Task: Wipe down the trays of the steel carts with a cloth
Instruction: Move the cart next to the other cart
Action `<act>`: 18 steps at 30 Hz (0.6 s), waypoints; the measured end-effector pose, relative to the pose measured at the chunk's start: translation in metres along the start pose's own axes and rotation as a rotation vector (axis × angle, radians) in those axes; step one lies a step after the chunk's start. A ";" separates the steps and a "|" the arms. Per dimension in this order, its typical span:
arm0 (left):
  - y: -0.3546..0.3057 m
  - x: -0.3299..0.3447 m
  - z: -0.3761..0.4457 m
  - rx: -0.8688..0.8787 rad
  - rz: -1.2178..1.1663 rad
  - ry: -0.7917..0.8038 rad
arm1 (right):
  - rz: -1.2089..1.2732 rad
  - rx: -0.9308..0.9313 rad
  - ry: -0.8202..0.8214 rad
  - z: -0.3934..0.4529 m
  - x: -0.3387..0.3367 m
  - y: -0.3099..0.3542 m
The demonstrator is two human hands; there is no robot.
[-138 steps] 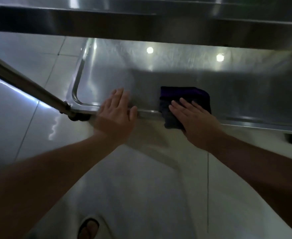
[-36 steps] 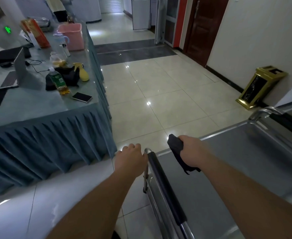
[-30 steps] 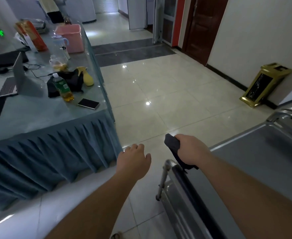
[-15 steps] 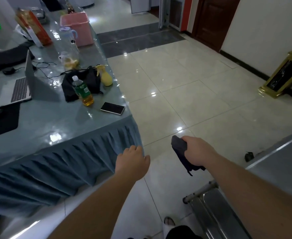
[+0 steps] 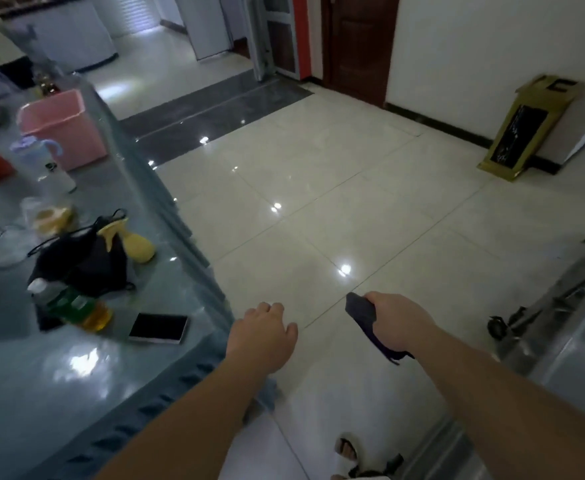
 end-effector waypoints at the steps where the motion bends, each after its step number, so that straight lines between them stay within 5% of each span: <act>1: -0.016 -0.008 0.017 0.027 0.012 -0.003 | 0.010 0.013 -0.003 0.007 -0.010 -0.011; 18: -0.333 -0.045 0.272 0.665 0.262 0.099 | 0.127 0.595 -0.042 0.091 -0.111 -0.235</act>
Point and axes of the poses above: each hand's wrist, its own z-axis towards the middle knuckle, its own x-axis out of the palm, y = z × x, the point moved 6 cm from there along z, towards the middle knuckle, and after that the axes turned 10 degrees about -x, right-handed, at the moved point
